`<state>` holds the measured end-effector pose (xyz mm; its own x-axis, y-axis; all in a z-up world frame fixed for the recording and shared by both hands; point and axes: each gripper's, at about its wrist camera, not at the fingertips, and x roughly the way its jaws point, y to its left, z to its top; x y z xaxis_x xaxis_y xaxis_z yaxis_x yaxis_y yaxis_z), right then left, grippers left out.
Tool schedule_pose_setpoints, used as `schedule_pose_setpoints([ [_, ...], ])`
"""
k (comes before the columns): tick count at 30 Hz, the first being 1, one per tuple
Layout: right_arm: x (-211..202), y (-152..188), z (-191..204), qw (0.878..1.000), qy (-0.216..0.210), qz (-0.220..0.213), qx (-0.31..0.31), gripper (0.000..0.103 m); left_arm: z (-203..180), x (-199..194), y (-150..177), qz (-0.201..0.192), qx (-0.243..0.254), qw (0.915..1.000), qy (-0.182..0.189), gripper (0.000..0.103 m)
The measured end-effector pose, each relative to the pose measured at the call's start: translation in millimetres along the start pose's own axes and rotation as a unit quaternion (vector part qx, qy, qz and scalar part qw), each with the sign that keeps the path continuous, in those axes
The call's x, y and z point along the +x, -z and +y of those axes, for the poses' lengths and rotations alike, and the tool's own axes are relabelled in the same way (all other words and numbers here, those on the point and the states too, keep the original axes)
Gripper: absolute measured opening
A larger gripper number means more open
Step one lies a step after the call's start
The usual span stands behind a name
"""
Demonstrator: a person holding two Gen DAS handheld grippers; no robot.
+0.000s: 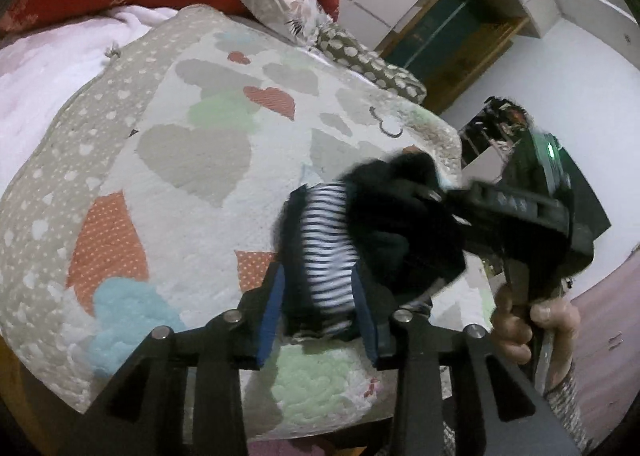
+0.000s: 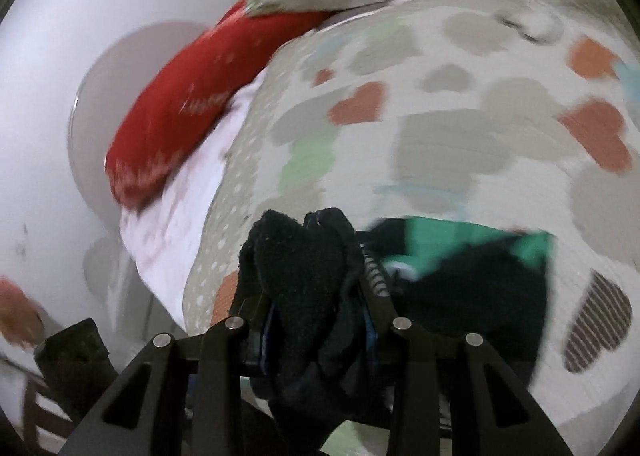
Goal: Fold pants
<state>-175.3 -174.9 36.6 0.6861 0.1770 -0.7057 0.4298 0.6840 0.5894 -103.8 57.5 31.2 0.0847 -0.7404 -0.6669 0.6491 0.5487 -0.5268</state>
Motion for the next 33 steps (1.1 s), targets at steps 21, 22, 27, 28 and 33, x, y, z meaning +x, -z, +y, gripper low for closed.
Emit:
schedule_pose_setpoints([
  [21, -96, 18, -91, 0.984, -0.016, -0.165, 0.061, 0.037, -54, 86, -3, 0.082, 0.055, 0.9943, -0.040, 0.038],
  [22, -95, 20, -85, 0.983, -0.043, -0.167, 0.056, 0.038, -55, 93, -2, 0.088, 0.058, 0.9934, -0.045, 0.040],
  [27, -57, 24, -77, 0.982, -0.141, -0.110, 0.065, 0.038, -62, 110, 10, 0.090, 0.083, 0.9894, -0.077, 0.047],
  [28, -49, 25, -78, 0.983, -0.133, -0.102, 0.069, 0.038, -62, 110, 11, 0.088, 0.086, 0.9893, -0.079, 0.048],
  [33, -30, 30, -93, 0.992, -0.007, -0.103, 0.069, 0.035, -63, 96, 4, 0.107, 0.082, 0.9900, -0.044, 0.049],
])
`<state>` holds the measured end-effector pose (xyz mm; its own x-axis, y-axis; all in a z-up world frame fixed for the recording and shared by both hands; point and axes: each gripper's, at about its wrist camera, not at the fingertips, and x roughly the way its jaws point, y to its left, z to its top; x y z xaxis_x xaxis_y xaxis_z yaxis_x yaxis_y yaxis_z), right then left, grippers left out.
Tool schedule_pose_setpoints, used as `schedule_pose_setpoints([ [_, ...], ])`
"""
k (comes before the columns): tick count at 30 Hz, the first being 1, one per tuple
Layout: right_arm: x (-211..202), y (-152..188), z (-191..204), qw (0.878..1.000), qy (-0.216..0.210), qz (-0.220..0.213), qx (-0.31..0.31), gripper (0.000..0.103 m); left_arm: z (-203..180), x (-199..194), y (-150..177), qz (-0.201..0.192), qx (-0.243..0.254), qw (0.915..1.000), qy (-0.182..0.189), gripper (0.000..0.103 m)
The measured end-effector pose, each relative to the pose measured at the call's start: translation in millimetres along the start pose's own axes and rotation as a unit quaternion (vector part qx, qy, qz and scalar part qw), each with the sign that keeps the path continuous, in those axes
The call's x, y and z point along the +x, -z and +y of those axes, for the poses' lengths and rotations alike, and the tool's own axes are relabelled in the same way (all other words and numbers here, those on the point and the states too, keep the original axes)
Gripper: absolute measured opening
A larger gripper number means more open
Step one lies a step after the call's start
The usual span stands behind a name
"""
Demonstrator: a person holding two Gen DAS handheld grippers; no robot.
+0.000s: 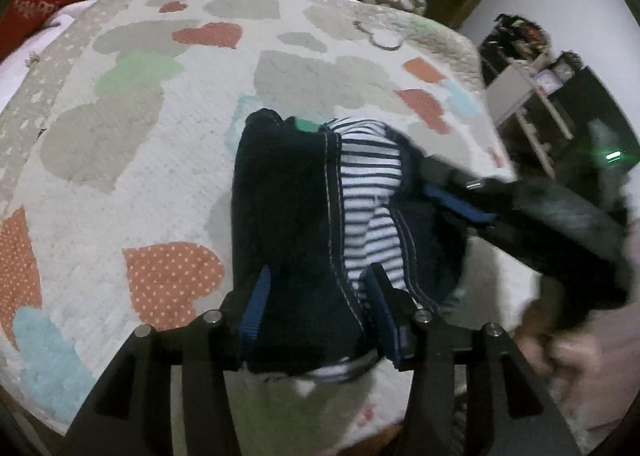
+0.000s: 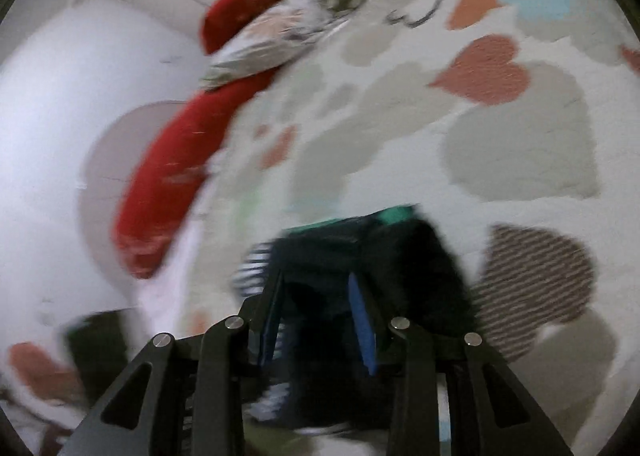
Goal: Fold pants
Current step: 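Press the folded pants flat with both grippers holding the folded edge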
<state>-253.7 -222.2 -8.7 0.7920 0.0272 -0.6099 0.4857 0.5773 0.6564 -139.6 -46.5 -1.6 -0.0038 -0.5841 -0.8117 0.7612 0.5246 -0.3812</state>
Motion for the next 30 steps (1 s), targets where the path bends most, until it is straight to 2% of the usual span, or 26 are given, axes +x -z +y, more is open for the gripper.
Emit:
schedule_pose_setpoints([
  [3, 0, 0, -5, 1.000, 0.011, -0.010, -0.007, 0.035, -1, -23, -12, -0.029, -0.003, 0.9994, 0.020, 0.049],
  [7, 1, 0, -5, 0.999, 0.034, -0.025, -0.027, 0.035, 3, -27, -37, -0.047, -0.024, 0.9986, -0.002, 0.050],
  [10, 4, 4, -1, 0.995, 0.068, -0.035, -0.060, 0.035, 5, -3, -59, -0.036, -0.025, 0.9980, -0.045, 0.050],
  [12, 3, 6, -4, 0.995, 0.070, -0.039, -0.064, 0.035, 7, 21, -71, -0.015, -0.023, 0.9968, -0.075, 0.050],
  [14, 3, 6, -8, 0.995, 0.069, -0.041, -0.060, 0.035, 7, 46, -77, 0.010, -0.010, 0.9925, -0.121, 0.050],
  [16, 3, 6, -11, 0.995, 0.070, -0.041, -0.059, 0.035, 5, 59, -77, 0.015, 0.000, 0.9882, -0.152, 0.054],
  [18, 2, 7, -13, 0.995, 0.070, -0.041, -0.057, 0.035, 4, 59, -76, 0.006, 0.003, 0.9861, -0.166, 0.057],
  [20, -1, 6, -14, 0.996, 0.063, -0.040, -0.052, 0.036, 7, 50, -76, 0.009, -0.008, 0.9894, -0.145, 0.056],
  [21, -6, 5, -16, 0.997, 0.049, -0.042, -0.043, 0.038, 10, 39, -75, 0.007, -0.018, 0.9922, -0.123, 0.056],
  [23, -19, 3, -23, 0.998, 0.013, -0.053, -0.015, 0.054, 16, 20, -74, -0.005, -0.028, 0.9953, -0.093, 0.057],
  [25, -31, 3, -29, 0.998, -0.008, -0.066, 0.006, 0.065, 25, 3, -71, -0.017, -0.035, 0.9960, -0.080, 0.067],
  [27, -39, 5, -37, 0.997, -0.013, -0.072, 0.018, 0.067, 39, -8, -65, -0.025, -0.055, 0.9958, -0.069, 0.070],
  [30, -39, 12, -48, 0.997, -0.019, -0.062, 0.042, 0.067, 58, -9, -52, -0.009, -0.087, 0.9950, -0.049, 0.070],
])
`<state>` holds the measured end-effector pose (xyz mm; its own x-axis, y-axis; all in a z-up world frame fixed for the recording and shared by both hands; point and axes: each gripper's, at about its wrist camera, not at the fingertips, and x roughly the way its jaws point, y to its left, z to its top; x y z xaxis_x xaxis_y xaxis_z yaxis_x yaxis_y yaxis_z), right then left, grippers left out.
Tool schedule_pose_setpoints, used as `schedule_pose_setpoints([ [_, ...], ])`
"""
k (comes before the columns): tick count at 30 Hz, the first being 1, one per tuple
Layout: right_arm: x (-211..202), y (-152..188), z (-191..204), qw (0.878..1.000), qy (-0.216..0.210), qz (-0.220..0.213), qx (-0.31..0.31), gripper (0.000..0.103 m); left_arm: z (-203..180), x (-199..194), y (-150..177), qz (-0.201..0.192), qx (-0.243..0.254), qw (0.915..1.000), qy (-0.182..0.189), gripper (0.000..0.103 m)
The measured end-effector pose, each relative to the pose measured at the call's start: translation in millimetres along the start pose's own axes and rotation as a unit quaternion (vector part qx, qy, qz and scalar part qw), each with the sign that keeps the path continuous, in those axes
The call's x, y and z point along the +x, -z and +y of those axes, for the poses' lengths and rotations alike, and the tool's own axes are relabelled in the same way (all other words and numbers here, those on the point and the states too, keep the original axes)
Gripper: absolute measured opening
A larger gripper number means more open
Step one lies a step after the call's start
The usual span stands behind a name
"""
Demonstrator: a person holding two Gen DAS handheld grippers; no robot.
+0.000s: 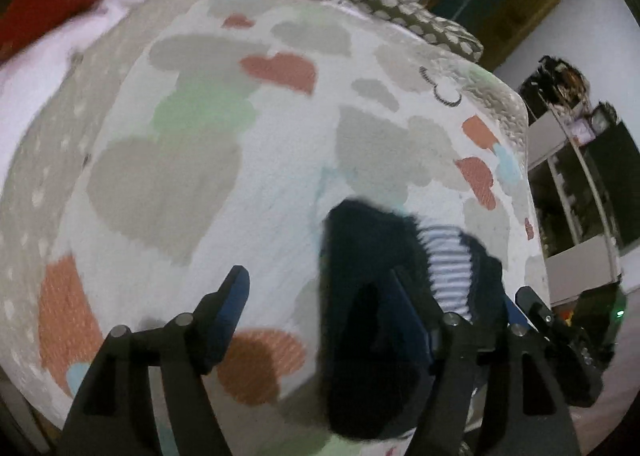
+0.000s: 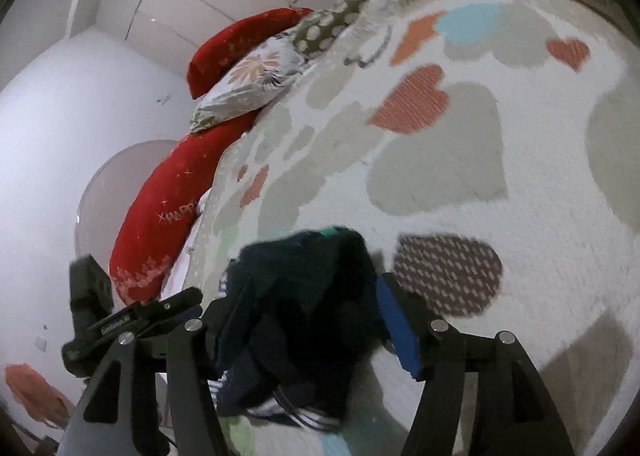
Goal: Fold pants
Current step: 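Press the folded pants flat with both grippers holding the folded edge, then open both grippers and release the folded navy pants on the quilt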
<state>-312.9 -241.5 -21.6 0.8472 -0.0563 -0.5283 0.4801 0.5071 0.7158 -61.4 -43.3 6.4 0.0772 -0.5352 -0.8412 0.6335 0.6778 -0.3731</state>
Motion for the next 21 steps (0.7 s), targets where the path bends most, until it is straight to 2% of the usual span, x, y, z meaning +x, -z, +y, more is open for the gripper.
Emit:
schedule_pose_setpoints([
  [5, -5, 15, -8, 1.000, -0.002, -0.003, 0.023, 0.067, 12, 0, 22, 0.004, -0.033, 0.9994, 0.011, 0.070],
  [7, -7, 20, -8, 1.000, -0.004, -0.006, 0.025, 0.067, 11, -3, 31, -0.003, -0.035, 0.9994, 0.004, 0.070],
  [10, -11, 26, -4, 1.000, 0.008, -0.016, 0.023, 0.067, 2, -14, 47, -0.037, -0.026, 0.9987, -0.025, 0.070],
  [12, -15, 29, 0, 0.999, 0.025, -0.028, 0.017, 0.067, -7, -22, 61, -0.060, -0.009, 0.9964, -0.059, 0.070],
  [15, -24, 36, 11, 0.996, 0.077, -0.049, -0.015, 0.067, -13, -26, 74, -0.072, 0.013, 0.9926, -0.097, 0.070],
  [21, -27, 52, 29, 0.984, 0.155, -0.056, -0.068, 0.067, -21, -22, 88, -0.064, 0.042, 0.9898, -0.120, 0.070],
])
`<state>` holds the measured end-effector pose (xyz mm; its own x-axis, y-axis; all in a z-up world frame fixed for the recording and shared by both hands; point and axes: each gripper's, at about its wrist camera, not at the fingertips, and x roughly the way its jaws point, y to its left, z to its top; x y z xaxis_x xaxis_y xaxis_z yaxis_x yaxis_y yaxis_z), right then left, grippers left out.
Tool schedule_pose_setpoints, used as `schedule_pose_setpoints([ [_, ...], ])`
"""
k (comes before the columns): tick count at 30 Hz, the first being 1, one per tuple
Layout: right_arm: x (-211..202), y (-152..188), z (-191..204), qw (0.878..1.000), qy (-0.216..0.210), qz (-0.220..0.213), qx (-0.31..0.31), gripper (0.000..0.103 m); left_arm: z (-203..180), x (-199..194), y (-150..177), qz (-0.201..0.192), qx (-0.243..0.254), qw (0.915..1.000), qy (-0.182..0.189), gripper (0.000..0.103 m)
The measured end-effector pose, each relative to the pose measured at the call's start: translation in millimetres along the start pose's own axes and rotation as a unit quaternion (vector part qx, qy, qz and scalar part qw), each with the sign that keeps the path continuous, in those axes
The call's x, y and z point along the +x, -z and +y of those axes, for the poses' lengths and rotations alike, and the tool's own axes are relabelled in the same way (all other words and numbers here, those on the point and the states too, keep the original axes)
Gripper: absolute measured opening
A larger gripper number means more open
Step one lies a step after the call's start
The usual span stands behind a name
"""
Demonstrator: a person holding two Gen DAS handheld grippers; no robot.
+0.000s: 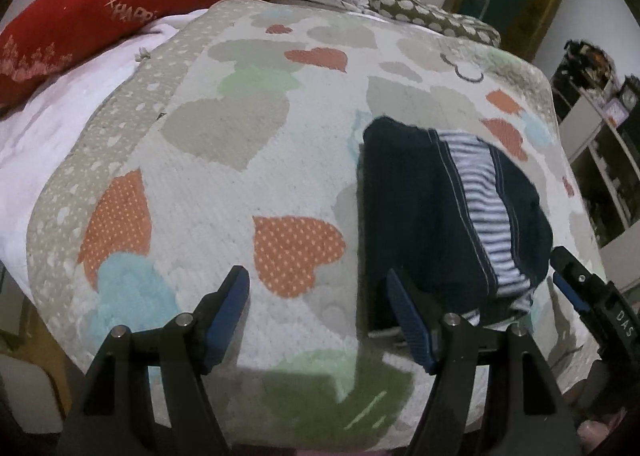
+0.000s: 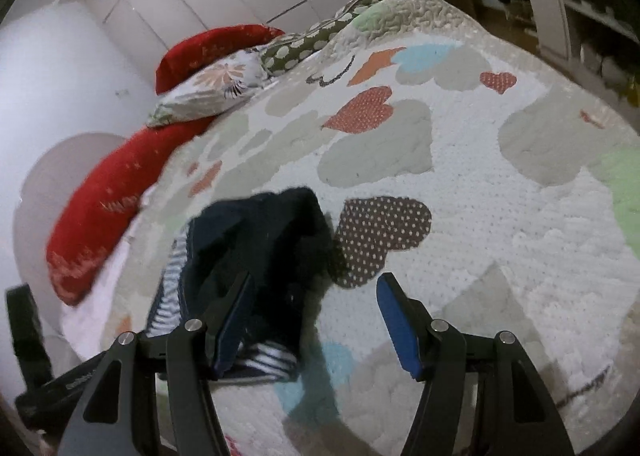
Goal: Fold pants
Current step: 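Open both grippers and release the folded navy pants on the quilt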
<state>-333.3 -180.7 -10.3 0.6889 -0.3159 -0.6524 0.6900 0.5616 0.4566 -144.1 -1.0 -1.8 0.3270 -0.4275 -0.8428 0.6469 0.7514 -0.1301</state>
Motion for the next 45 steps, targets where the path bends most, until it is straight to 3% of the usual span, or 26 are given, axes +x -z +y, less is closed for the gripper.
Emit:
schedule_pose_setpoints([
  [10, 1, 14, 17, 0.998, 0.037, 0.013, -0.044, 0.067, -14, -19, 14, -0.036, 0.045, 0.9983, -0.009, 0.070],
  [25, -1, 17, 23, 0.998, 0.042, 0.016, -0.049, 0.067, -17, -16, 22, -0.013, 0.047, 0.9987, 0.011, 0.070],
  [45, -3, 14, 1, 1.000, 0.030, 0.010, -0.002, 0.067, -20, -6, 21, 0.006, 0.051, 0.9986, 0.013, 0.070],
])
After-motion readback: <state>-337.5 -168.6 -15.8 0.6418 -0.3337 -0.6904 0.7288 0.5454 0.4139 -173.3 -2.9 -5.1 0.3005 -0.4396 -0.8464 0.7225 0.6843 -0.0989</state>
